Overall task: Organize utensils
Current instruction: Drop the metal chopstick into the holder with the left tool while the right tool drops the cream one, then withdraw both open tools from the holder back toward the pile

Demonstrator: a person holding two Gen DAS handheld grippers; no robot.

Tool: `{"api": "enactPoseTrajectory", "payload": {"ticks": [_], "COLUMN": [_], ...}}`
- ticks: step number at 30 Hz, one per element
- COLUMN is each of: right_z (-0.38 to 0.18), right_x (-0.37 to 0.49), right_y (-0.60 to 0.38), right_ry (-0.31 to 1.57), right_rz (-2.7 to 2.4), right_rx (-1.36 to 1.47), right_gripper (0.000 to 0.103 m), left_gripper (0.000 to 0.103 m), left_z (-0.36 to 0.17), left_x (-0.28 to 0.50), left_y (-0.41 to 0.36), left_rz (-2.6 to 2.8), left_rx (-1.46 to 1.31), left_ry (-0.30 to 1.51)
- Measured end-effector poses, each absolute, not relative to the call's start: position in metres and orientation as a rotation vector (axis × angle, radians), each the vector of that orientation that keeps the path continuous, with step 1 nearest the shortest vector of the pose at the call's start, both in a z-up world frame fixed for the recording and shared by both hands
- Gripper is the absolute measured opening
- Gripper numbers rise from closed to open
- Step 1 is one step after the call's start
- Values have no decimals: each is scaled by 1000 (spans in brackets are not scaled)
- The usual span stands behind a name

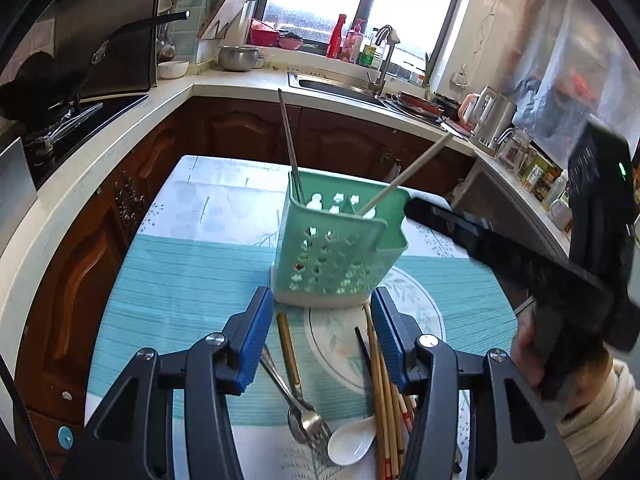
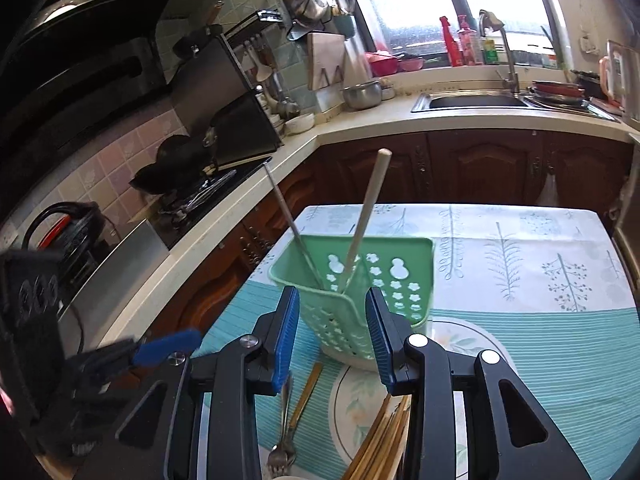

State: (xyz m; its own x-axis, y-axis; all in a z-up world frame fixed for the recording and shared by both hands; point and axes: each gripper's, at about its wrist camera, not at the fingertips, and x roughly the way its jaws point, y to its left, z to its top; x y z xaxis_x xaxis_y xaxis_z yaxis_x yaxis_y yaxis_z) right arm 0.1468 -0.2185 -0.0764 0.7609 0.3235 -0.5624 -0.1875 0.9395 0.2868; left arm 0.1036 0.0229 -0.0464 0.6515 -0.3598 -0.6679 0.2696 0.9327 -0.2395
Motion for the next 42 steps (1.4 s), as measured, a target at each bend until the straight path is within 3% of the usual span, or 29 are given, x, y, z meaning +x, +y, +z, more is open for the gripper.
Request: {"api": "enactPoseTrajectory", "payload": {"ticks": [5,11,22,29,34,42], "right_z": [-75,-68,-24,-12,-6,-6], "right_x": [167,191,197,216,213,187], "right_y": [-219,-209,-154,-114,-94,-93], "right_ry": [629,590,492,582,575,603], "right_rz": [209,181,189,295,323,337], "right_rx": [232,195,0,46,41,40], "right_gripper": [30,9,6,9,35,35], "left_gripper": [49,49,49,49,54,56], "left_z": [-54,-56,-61,-63,-64,-68], "left_x": [91,93,100,101,100,97], "left_y": [22,29,44,52,58,58], "left_rz": [-352,-326,-284,-256,-238,-226], "left_rx": [-126,-149,-191,-204,-216,-201], "left_ry": [790,798,809,819,825,852]}}
